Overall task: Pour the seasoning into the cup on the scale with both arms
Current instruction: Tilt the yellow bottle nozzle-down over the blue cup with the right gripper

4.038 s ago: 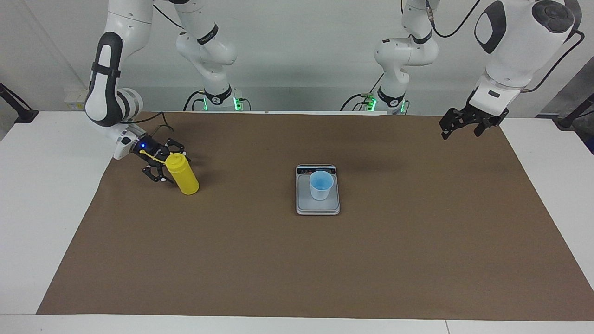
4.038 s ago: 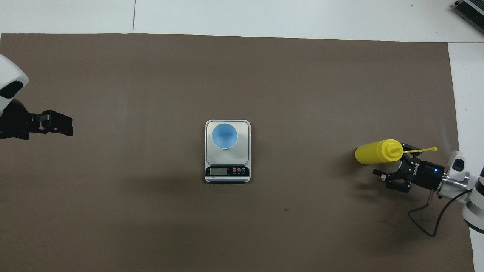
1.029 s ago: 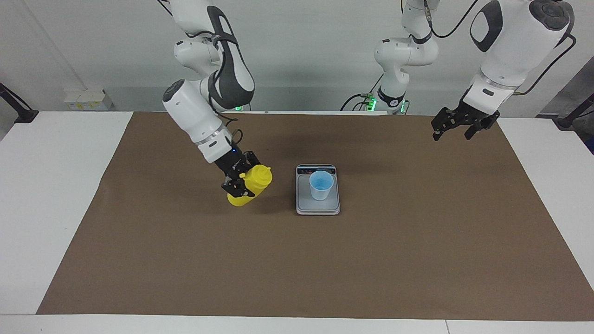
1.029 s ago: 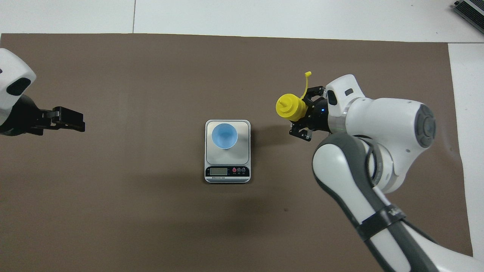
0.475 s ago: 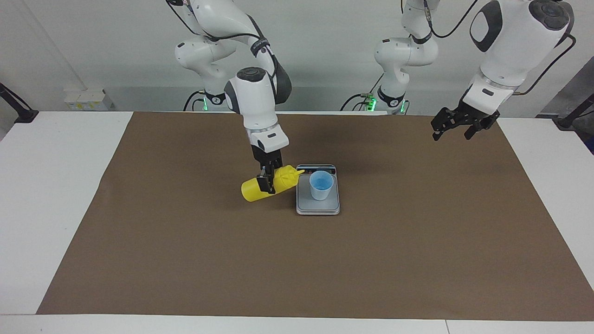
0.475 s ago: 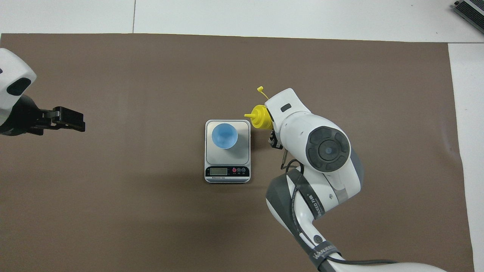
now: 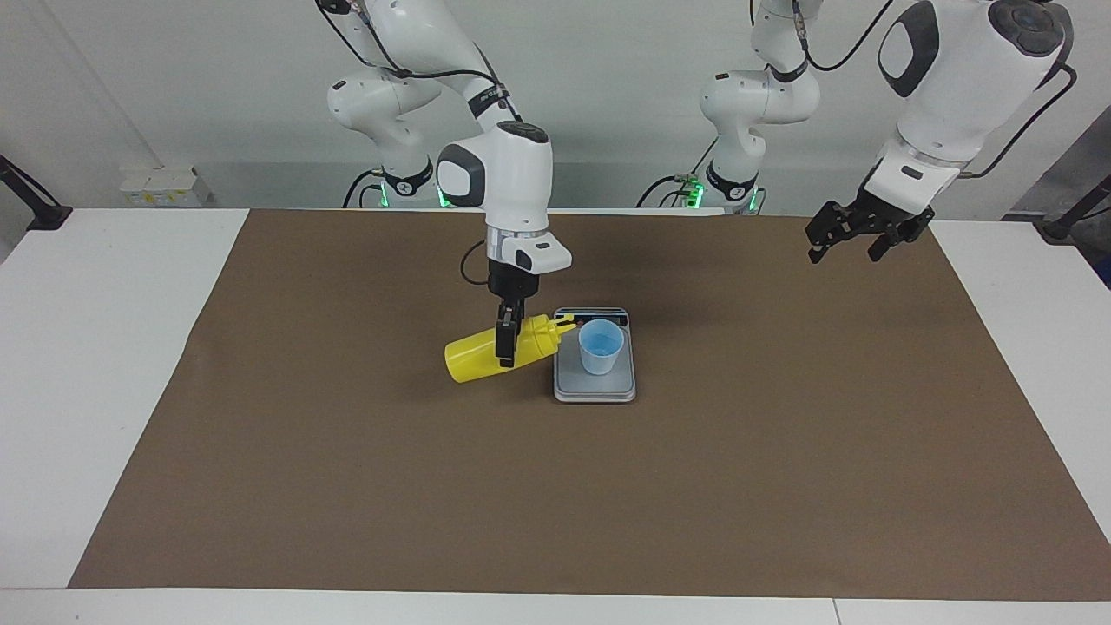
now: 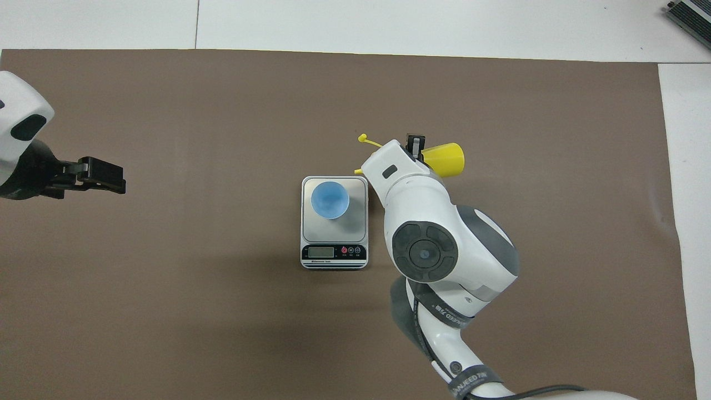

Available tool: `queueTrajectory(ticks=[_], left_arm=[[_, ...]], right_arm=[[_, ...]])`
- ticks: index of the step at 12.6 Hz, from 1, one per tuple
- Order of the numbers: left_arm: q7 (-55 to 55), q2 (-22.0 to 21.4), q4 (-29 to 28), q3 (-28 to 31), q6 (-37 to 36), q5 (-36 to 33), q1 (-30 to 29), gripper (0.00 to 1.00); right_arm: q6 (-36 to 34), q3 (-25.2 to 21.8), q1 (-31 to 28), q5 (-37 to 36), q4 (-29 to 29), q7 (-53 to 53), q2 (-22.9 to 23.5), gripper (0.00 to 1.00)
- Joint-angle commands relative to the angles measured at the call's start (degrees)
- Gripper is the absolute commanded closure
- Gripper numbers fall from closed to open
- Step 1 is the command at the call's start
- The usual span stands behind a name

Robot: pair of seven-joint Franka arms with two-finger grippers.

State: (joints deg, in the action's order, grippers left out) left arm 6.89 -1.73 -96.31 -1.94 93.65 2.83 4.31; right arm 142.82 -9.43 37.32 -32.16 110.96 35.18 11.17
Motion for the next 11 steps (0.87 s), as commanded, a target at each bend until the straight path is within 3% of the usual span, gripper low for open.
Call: queueTrajectory(ticks=[1,5,11], left_arm=[[0.0,-1.5,-1.9,0.6,1.3,0.8,0.7,0.00],[-0.6,-1.5,-1.9,0.7,1.3,0.8,0.1,0.00],[-0.5,-1.5,-1.8,0.7,1.2,0.8,0.7,0.00]], right_arm=[[-1.6,-0.1,1.2,-7.8,-1.7,-2.5,0.3,0.88],[-1.8,0.0,3.2,-25.2,-1.1,-10.7,0.4,1.00],[-4.0,0.3,5.4,-41.7,0.7,-13.2,0.3,1.00]])
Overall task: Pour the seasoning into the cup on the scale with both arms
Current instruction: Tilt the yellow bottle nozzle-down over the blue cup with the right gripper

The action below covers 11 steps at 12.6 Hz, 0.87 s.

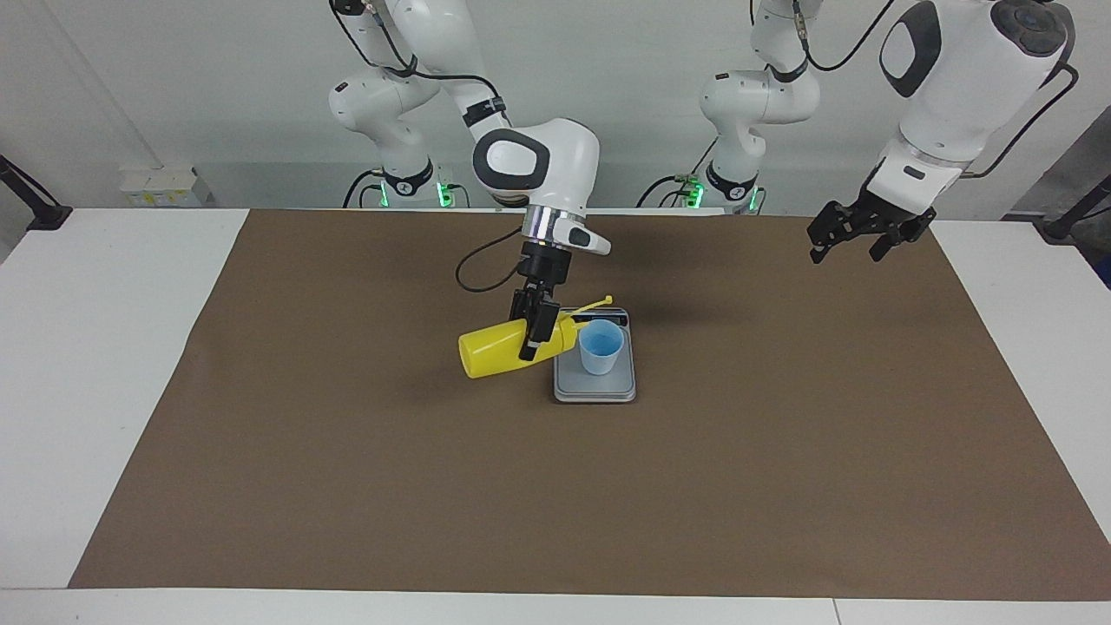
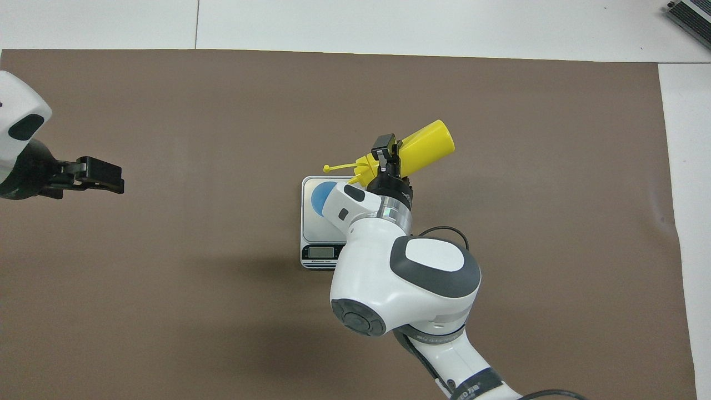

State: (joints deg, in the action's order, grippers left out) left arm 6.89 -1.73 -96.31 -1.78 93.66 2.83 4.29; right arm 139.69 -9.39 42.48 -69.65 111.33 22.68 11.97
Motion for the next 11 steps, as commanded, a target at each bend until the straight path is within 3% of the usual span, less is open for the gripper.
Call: queueTrajectory(ticks=[1,4,6,11], left_arm=[[-0.5,-1.5,-1.8,0.6,1.2,0.8,0.7,0.00],[-0.5,-1.5,-1.8,0.6,1.3,0.8,0.6,0.00],[-0.5,-1.5,-1.8,0.6,1.3,0.8,0.5,0.00],[0.1,-1.5,-1.7,0.5,1.1,0.8,0.8,0.00]], right_arm=[[-2.3,0.2,1.8,-5.1,0.6,-0.7,-0.3,1.00],[-9.2,0.3,5.3,-17.1,0.9,-7.4,2.0,1.00],[-14.7,0.3,8.1,-20.6,0.9,-9.3,3.6,1.00],[-20.1,0.3,9.5,-27.7,1.6,-12.5,5.3,1.00]])
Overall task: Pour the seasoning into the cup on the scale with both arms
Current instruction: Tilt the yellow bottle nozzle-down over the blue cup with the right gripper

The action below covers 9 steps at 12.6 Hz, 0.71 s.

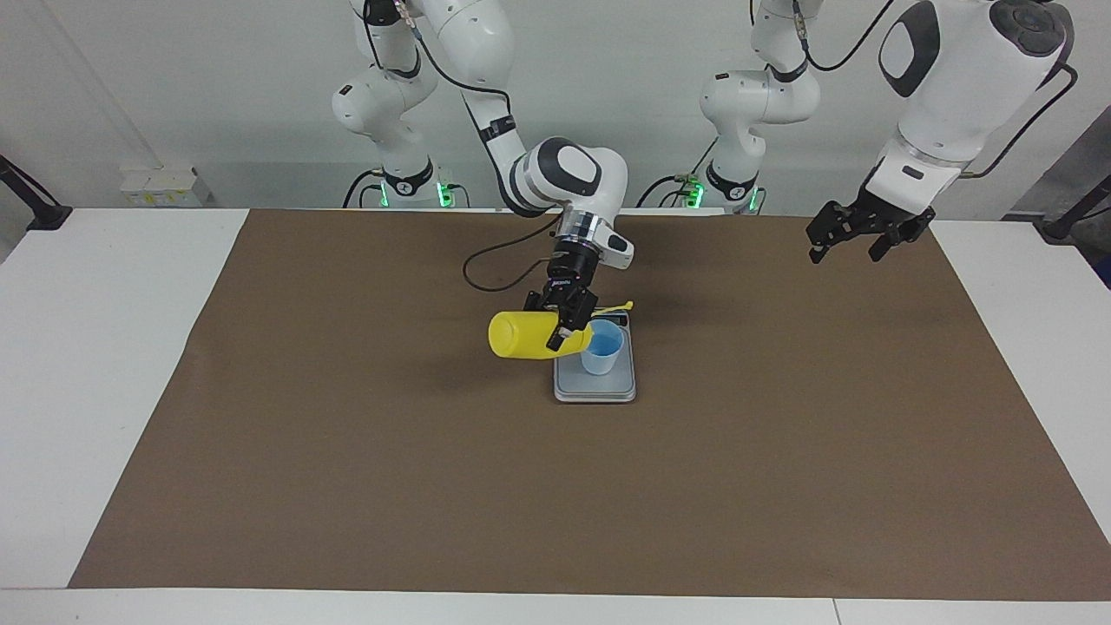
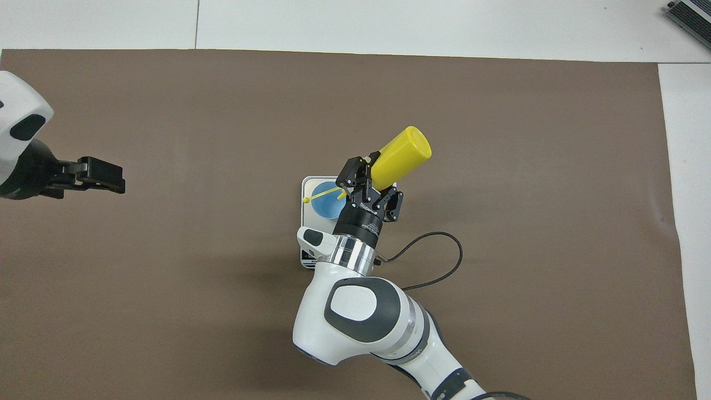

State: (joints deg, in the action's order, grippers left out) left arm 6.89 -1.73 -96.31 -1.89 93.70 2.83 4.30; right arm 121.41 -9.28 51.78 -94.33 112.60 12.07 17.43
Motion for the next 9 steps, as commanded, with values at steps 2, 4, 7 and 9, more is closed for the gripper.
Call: queueTrajectory(ticks=[2,4,7,9], left_arm=[[0.1,-1.5,-1.7,0.6,1.0,0.8,0.7,0.00],[0.1,-1.5,-1.7,0.7,0.9,0.8,0.8,0.00],[-0.1,-1.6,-1.7,0.7,0.3,0.8,0.6,0.00],[-0.1,-1.6,-1.8,0.7,0.3,0.9,0.4,0.00]], right_arm=[[-1.9,0.1,0.2,-3.2,0.5,-2.0,-0.1,1.00],[-1.7,0.2,0.2,-3.2,0.4,-2.0,-0.2,1.00],[-1.5,0.3,0.2,-2.6,0.4,-2.0,-0.1,1.00],[-1.0,0.3,-0.1,-2.2,0.0,-2.0,-0.3,1.00]])
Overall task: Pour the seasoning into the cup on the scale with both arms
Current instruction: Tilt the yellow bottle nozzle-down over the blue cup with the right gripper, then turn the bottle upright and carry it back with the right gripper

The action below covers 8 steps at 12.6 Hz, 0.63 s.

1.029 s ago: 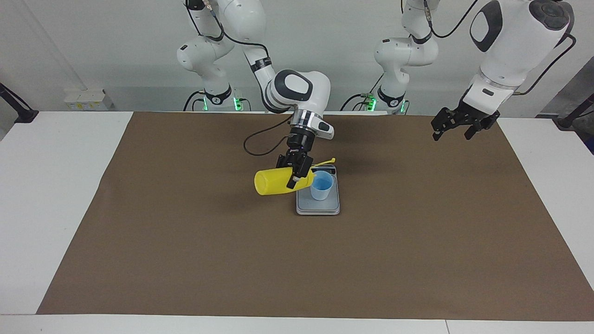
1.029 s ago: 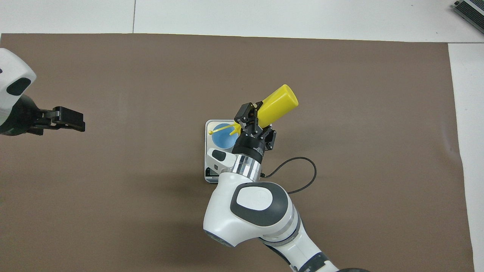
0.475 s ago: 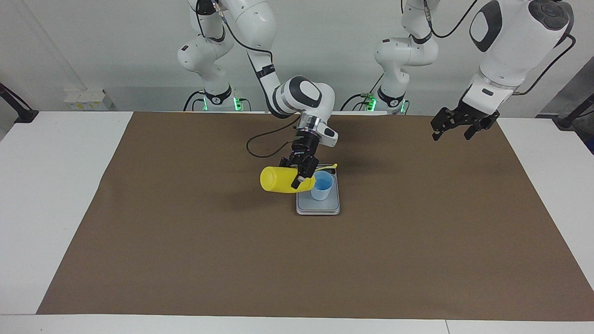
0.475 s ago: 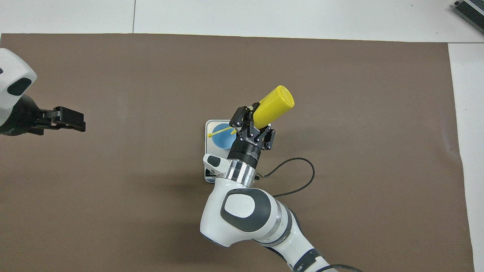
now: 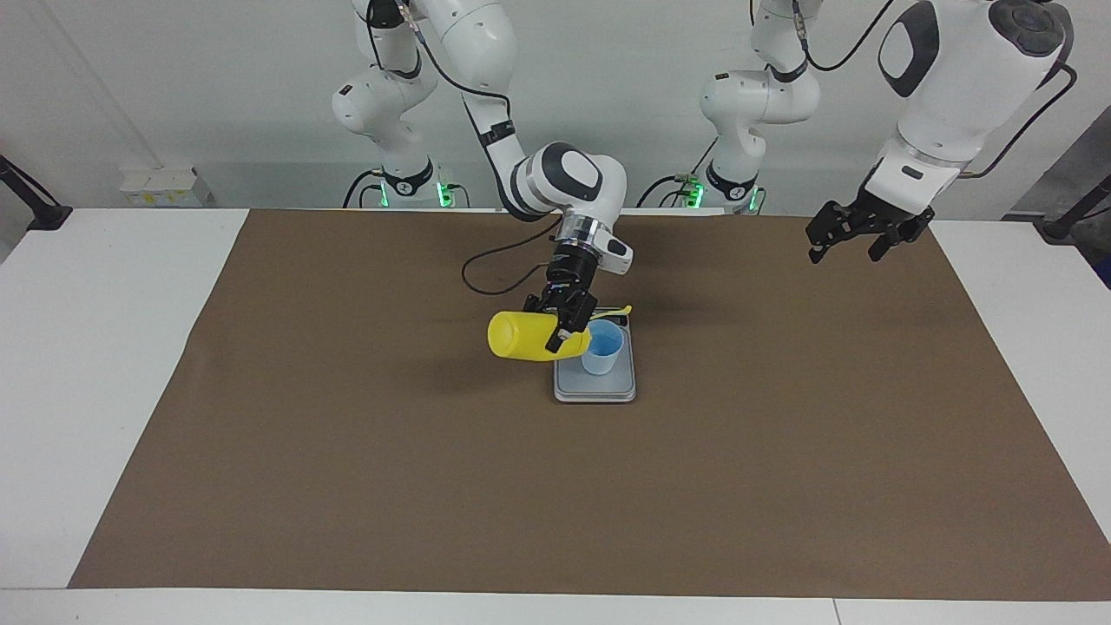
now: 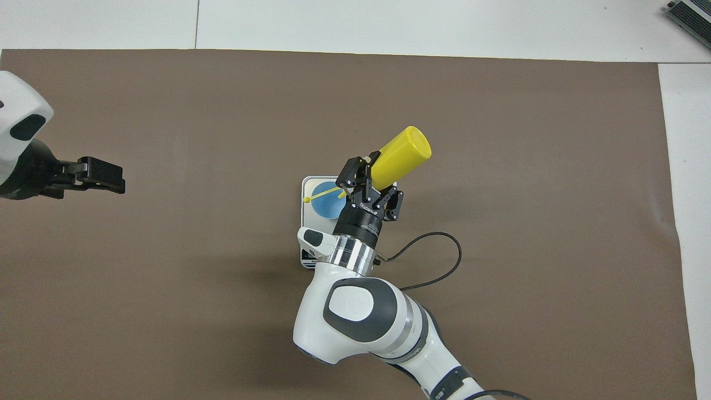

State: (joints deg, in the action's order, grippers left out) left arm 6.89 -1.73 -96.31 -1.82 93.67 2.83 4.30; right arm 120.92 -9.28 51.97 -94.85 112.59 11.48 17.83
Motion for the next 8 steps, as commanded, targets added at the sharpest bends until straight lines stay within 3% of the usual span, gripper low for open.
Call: queueTrajectory(ticks=[1,5,8], left_arm=[[0.0,-1.6,-1.9,0.6,0.3,0.8,0.6,0.00],[0.0,-1.7,-2.0,0.6,0.3,0.8,0.4,0.00],[0.0,-1.8,-2.2,0.6,0.3,0.8,0.3,0.00]], right_arm=[[1.3,0.3,-0.7,1.2,-0.2,-1.5,-1.4,1.00],[10.8,0.3,-6.3,9.9,0.5,-0.7,-7.3,1.00],[12.9,0.2,-8.9,22.4,0.5,-1.0,-9.4,1.00]])
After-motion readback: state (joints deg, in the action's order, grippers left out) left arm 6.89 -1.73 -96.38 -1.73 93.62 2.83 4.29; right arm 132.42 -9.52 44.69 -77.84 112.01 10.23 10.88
